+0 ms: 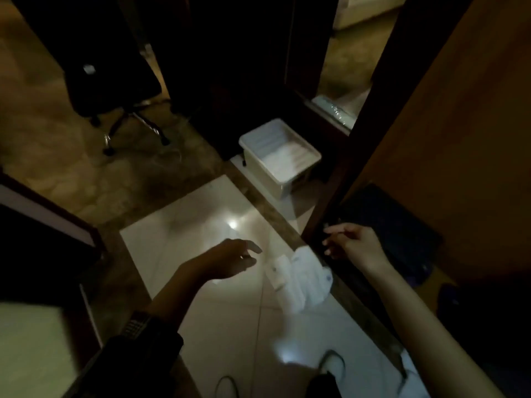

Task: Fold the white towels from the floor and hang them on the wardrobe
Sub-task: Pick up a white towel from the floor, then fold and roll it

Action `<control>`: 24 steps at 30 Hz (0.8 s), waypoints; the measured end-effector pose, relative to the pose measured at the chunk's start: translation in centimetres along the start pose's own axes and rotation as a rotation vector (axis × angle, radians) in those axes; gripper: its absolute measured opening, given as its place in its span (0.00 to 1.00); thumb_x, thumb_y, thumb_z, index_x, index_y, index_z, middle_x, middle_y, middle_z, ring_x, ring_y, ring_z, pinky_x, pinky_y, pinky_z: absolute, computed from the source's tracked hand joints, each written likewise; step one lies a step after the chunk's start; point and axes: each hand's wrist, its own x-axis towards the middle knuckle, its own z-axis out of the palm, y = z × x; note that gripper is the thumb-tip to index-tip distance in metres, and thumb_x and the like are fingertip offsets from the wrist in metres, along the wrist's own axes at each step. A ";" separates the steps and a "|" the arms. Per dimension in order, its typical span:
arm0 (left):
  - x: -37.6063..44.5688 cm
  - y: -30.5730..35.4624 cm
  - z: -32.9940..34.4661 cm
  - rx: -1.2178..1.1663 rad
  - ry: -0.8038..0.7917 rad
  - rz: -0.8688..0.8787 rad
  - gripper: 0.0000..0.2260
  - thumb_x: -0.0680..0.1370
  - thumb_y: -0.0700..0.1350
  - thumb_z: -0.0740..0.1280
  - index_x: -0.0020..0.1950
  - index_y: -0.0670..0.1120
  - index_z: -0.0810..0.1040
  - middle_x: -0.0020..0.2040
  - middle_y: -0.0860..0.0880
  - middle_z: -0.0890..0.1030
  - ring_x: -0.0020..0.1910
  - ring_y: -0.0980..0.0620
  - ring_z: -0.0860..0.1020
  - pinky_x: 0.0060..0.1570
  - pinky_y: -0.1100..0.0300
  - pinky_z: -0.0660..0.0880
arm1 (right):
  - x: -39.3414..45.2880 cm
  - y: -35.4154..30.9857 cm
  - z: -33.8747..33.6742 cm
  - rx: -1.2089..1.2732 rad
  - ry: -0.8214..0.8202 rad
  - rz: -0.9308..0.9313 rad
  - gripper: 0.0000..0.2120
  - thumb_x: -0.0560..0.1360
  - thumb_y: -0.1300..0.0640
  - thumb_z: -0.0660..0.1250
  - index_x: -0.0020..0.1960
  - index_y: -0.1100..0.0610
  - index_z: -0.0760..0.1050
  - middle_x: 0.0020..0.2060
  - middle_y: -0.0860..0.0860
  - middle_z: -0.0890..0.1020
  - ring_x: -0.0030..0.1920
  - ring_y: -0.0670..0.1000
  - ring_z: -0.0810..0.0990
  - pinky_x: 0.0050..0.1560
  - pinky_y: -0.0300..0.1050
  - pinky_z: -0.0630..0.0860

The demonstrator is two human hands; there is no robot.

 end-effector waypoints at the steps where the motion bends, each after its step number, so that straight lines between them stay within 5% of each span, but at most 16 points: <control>1: 0.1 -1.9 1.0 -0.021 -0.017 -0.014 0.15 0.81 0.44 0.62 0.67 0.47 0.73 0.56 0.44 0.81 0.49 0.53 0.79 0.50 0.64 0.73 | 0.1 1.4 1.5 0.017 0.002 0.035 0.10 0.78 0.69 0.60 0.49 0.61 0.79 0.39 0.58 0.82 0.35 0.52 0.80 0.39 0.42 0.79; 11: 6.3 -12.6 11.4 -0.210 -0.049 -0.180 0.13 0.81 0.44 0.62 0.64 0.48 0.75 0.52 0.46 0.81 0.46 0.52 0.79 0.48 0.61 0.73 | 4.8 15.4 9.9 0.008 -0.035 0.342 0.09 0.77 0.71 0.61 0.49 0.61 0.78 0.39 0.55 0.80 0.36 0.51 0.80 0.29 0.34 0.77; 14: 10.6 -15.4 14.9 -0.250 -0.010 -0.210 0.13 0.80 0.42 0.62 0.64 0.46 0.76 0.53 0.44 0.81 0.47 0.49 0.81 0.42 0.62 0.70 | 8.7 21.7 12.2 0.006 -0.046 0.439 0.09 0.76 0.72 0.61 0.49 0.62 0.77 0.38 0.56 0.80 0.35 0.51 0.79 0.32 0.37 0.78; 19: 18.4 -21.1 22.0 -0.295 0.016 -0.290 0.13 0.81 0.43 0.61 0.64 0.47 0.75 0.54 0.45 0.81 0.48 0.50 0.81 0.46 0.60 0.72 | 15.2 33.3 16.5 0.030 -0.043 0.529 0.10 0.75 0.72 0.62 0.53 0.66 0.79 0.39 0.57 0.80 0.38 0.52 0.80 0.39 0.42 0.80; 24: 26.2 -27.3 29.3 -0.298 0.005 -0.352 0.12 0.81 0.42 0.60 0.64 0.46 0.75 0.55 0.44 0.80 0.46 0.51 0.79 0.48 0.59 0.72 | 21.8 44.8 20.8 -0.032 -0.070 0.574 0.10 0.75 0.71 0.63 0.54 0.67 0.80 0.40 0.57 0.80 0.37 0.49 0.80 0.36 0.37 0.78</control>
